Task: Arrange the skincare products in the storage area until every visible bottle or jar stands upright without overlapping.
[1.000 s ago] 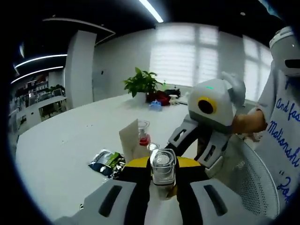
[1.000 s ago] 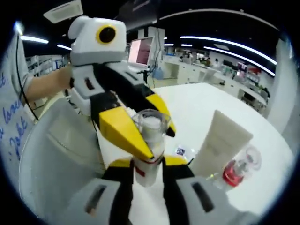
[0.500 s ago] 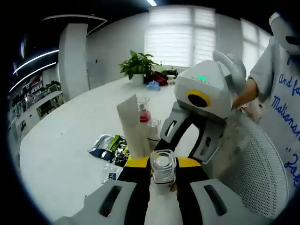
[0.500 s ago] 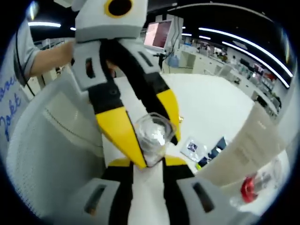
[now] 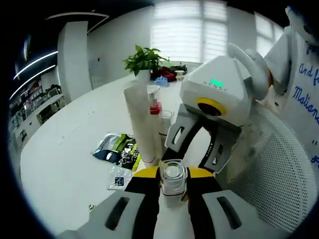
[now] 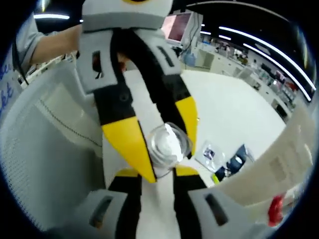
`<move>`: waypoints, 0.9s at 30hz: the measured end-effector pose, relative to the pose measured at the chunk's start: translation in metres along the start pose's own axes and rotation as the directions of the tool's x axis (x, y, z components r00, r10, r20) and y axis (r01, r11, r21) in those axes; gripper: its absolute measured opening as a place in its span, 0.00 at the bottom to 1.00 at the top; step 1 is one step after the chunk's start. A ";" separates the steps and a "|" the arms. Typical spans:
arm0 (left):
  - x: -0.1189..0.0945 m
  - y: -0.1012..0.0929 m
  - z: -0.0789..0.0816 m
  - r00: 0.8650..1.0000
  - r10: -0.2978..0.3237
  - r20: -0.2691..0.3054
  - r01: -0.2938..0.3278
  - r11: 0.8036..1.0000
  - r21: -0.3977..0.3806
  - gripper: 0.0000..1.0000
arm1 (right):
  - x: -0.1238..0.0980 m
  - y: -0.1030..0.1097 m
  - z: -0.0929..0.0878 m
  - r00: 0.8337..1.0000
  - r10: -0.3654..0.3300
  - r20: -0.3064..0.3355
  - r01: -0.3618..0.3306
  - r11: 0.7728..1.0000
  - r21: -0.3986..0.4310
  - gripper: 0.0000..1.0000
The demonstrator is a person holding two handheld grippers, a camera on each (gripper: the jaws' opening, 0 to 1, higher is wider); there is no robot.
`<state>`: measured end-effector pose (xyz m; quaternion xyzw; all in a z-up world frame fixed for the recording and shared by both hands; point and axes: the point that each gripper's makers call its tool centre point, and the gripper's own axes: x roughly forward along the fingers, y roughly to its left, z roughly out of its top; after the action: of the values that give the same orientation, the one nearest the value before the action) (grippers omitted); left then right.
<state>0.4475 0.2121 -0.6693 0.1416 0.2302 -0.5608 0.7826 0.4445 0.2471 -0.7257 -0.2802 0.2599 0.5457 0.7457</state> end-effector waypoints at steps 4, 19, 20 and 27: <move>-0.002 0.004 -0.001 1.000 0.001 0.004 -0.001 1.000 -0.011 0.17 | 0.001 -0.003 0.000 1.000 -0.002 -0.007 0.002 1.000 0.003 0.24; 0.002 0.003 -0.013 0.998 0.019 -0.062 -0.016 0.998 0.056 0.22 | -0.007 -0.003 -0.003 1.000 -0.020 -0.008 0.020 1.000 -0.016 0.30; 0.002 0.004 -0.015 0.997 0.027 -0.071 -0.022 0.998 0.061 0.23 | -0.010 -0.004 -0.004 1.000 -0.025 -0.007 0.025 1.000 -0.013 0.30; 0.005 0.009 -0.032 0.985 0.062 -0.161 -0.049 0.996 0.081 0.27 | -0.026 -0.001 -0.005 0.999 -0.039 0.002 0.039 0.999 0.004 0.30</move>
<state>0.4506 0.2266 -0.6993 0.2232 0.2679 -0.5337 0.7704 0.4385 0.2258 -0.7113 -0.2834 0.2547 0.5309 0.7569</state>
